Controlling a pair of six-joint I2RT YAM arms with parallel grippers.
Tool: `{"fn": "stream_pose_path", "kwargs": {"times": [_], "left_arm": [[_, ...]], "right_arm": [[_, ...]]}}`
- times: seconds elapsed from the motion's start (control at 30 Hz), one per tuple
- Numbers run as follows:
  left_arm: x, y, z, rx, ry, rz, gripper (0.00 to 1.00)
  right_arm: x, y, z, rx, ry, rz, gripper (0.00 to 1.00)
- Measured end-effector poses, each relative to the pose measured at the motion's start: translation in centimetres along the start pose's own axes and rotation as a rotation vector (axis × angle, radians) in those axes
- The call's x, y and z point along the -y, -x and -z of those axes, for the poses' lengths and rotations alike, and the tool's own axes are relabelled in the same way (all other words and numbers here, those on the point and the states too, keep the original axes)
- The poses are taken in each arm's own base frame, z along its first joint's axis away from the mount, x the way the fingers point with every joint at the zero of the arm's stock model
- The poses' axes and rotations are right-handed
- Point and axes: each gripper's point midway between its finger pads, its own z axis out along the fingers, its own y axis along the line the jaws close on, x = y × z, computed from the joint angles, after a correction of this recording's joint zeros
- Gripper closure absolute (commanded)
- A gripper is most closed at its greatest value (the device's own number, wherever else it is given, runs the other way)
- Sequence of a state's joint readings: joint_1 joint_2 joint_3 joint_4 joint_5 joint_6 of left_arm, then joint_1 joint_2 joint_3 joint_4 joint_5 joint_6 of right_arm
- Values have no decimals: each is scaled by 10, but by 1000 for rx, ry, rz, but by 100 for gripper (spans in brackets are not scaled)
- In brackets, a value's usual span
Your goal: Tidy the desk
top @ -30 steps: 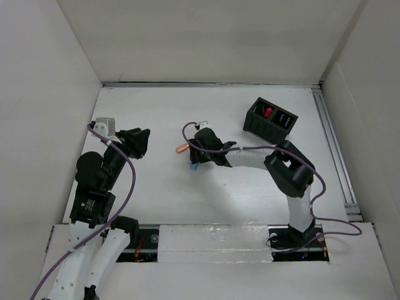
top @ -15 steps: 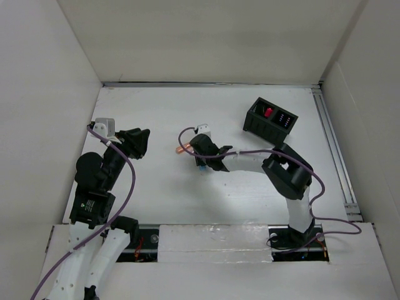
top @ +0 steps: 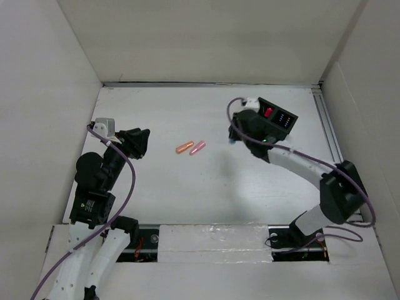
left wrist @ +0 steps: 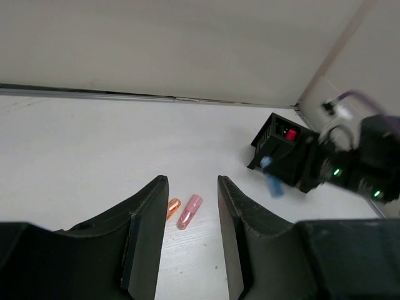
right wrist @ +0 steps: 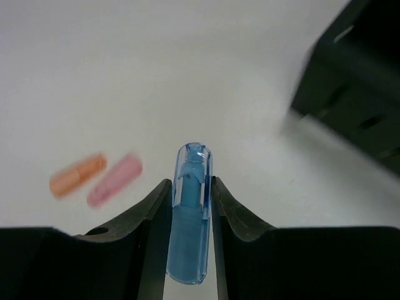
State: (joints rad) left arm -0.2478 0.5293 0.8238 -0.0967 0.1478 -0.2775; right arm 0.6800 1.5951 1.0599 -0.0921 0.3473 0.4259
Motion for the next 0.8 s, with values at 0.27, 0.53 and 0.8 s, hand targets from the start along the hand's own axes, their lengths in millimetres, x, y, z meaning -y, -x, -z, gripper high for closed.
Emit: {"fn": "stream_pose_path", "kwargs": {"times": [0.27, 0.53, 0.8], "left_arm": [[0, 0, 0, 1, -2, 0, 67], [1, 0, 1, 0, -6, 0, 67], [1, 0, 0, -1, -7, 0, 67]], "right_arm": [[147, 164, 47, 500, -298, -280, 79], [249, 151, 24, 464, -621, -265, 80], [274, 146, 30, 452, -726, -236, 77]]}}
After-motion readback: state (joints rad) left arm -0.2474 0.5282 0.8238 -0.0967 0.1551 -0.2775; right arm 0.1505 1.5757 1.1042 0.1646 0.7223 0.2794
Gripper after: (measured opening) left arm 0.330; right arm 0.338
